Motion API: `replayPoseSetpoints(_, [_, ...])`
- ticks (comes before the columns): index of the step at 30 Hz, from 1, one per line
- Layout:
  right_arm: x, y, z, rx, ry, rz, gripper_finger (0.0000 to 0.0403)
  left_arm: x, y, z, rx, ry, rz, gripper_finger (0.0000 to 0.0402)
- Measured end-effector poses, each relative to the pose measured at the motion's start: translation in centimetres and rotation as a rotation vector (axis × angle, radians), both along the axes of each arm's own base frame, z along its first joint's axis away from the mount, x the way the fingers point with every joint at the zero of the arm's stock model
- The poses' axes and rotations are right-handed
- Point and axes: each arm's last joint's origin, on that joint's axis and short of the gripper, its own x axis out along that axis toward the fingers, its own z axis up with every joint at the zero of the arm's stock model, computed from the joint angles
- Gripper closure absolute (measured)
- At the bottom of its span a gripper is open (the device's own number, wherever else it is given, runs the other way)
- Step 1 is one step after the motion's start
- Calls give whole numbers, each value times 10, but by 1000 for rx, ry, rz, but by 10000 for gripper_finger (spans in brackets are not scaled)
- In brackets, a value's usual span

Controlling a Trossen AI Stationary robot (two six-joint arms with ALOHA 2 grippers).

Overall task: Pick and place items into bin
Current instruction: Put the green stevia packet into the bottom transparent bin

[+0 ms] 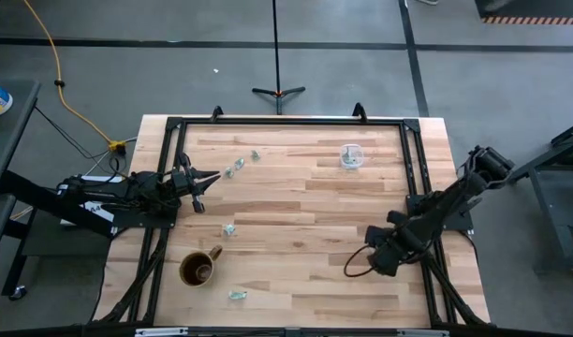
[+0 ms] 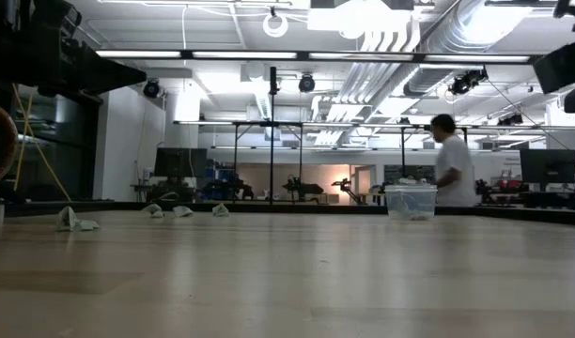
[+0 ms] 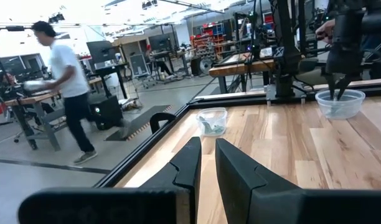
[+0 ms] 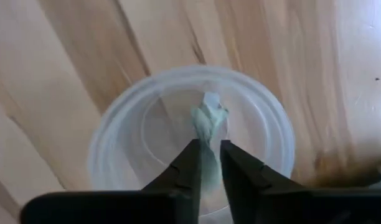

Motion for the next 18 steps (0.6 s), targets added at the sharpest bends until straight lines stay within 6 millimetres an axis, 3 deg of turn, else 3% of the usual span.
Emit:
replayPoseSetpoints(5, [4, -5, 2, -49, -75, -1, 291, 0, 0, 0, 0, 0, 0, 316])
replayPoseSetpoints(9, [22, -6, 18, -195, -487, 132, 255, 0, 0, 1, 13, -3, 1, 316])
replayPoseSetpoints(13, [39, -20, 32, -129, -833, 279, 257, 0, 0, 3, 18, -22, -1, 316])
replayPoseSetpoints(18, [35, -56, 30, -55, -1001, 292, 290, 0, 0, 3, 20, -23, -1, 316])
